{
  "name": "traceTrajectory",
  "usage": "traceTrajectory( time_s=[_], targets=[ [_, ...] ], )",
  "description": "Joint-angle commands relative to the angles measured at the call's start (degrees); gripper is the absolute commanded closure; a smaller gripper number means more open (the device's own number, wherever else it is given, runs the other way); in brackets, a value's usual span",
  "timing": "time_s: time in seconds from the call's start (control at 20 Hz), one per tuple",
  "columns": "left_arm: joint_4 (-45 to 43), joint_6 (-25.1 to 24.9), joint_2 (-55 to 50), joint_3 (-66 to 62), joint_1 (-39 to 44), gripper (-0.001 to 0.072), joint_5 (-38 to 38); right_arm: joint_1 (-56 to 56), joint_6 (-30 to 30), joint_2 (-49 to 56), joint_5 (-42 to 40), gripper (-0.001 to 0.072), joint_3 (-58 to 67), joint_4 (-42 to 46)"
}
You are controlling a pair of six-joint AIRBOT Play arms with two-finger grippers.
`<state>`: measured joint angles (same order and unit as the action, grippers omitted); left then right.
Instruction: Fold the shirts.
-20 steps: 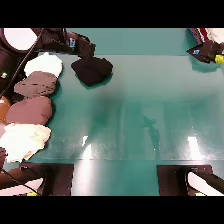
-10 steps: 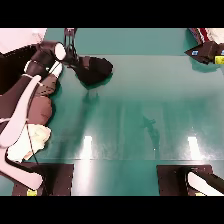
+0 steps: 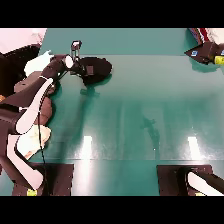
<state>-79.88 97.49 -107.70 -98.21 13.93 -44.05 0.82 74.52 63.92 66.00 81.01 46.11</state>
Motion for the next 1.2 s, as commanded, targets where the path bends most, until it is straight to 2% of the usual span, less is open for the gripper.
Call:
traceTrajectory(
  time_s=[0.0,0.15,0.3,0.4,0.5,0.7,0.8,0.9,1.0,1.15],
  targets=[
    [0.0,-0.4,-0.3,-2.6,-0.2,0.0684,-4.4,0.0,0.0,0.0,0.0,0.0694,0.0,0.0],
    [-5.4,-0.6,3.6,-11.5,-0.2,0.0685,-10.4,0.0,0.0,-1.2,-0.6,0.0694,0.1,0.0],
    [-5.8,-4.3,13.6,-20.4,0.0,0.0685,-13.1,0.0,0.0,-4.4,-3.0,0.0694,0.1,0.2],
    [-5.7,-6.5,21.9,-20.9,1.5,0.0685,-15.1,0.0,0.0,-6.4,-4.1,0.0695,0.1,0.6],
    [-6.8,-8.0,28.3,-19.8,4.6,0.0686,-20.8,0.0,0.0,-7.9,-4.3,0.0695,0.1,0.5],
    [-10.6,-7.9,31.6,-15.4,15.6,0.0686,-31.5,0.0,0.0,-9.8,-4.3,0.0695,0.1,0.6],
    [-9.7,-7.9,30.9,-10.2,21.6,0.0684,-29.9,0.0,0.0,-10.2,-3.5,0.0694,0.1,0.6],
    [-7.5,-8.0,29.0,-4.9,26.5,0.0664,-25.2,0.0,0.0,-10.2,-2.9,0.0694,0.1,0.6],
    [-7.1,-8.4,26.8,-2.2,28.6,0.0099,-19.3,0.0,0.0,-10.2,-2.3,0.0694,0.1,0.6],
    [-10.5,-5.9,25.8,-2.4,24.4,0.0089,-18.0,0.0,0.0,-10.2,-0.7,0.0694,0.1,0.6]
  ],
)
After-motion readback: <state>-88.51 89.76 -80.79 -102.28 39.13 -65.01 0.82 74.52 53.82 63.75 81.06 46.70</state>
